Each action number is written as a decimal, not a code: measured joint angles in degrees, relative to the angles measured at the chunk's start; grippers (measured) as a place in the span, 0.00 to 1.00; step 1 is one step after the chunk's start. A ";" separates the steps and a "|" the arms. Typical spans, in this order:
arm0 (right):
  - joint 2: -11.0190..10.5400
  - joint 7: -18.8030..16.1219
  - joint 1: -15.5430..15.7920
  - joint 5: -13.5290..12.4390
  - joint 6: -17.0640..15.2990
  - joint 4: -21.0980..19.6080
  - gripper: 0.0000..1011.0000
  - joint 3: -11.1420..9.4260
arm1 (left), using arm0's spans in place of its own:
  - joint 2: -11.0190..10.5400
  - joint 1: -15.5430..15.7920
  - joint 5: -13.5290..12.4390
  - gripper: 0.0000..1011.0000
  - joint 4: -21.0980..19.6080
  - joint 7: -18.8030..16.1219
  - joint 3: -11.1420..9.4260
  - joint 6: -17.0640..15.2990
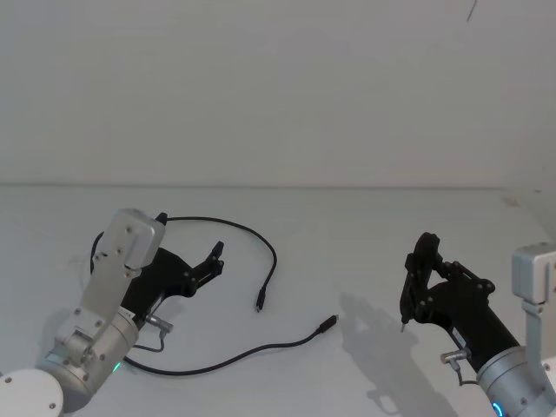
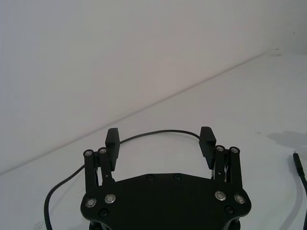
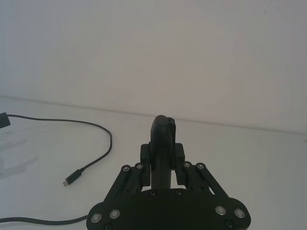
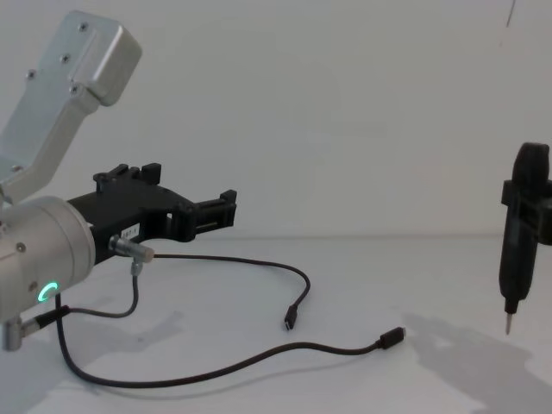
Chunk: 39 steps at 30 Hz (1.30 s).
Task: Pick up the data cable with the one hand.
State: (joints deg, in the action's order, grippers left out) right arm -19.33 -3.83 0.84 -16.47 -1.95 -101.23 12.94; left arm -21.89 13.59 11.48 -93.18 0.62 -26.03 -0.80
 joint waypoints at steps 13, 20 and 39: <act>0.00 0.00 0.00 0.00 0.00 0.00 0.28 0.00 | 0.00 0.00 0.00 0.99 0.00 0.00 0.00 0.00; 0.00 0.00 0.00 0.00 0.00 0.00 0.28 0.00 | 0.00 0.00 0.00 0.99 0.00 0.00 0.00 0.00; 0.00 0.00 0.00 0.00 0.00 0.00 0.28 0.00 | 0.00 0.00 0.00 0.99 0.00 0.00 0.00 0.00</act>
State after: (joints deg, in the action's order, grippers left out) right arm -19.33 -3.83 0.84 -16.46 -1.95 -101.23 12.94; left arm -21.89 13.59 11.49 -93.18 0.63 -26.02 -0.80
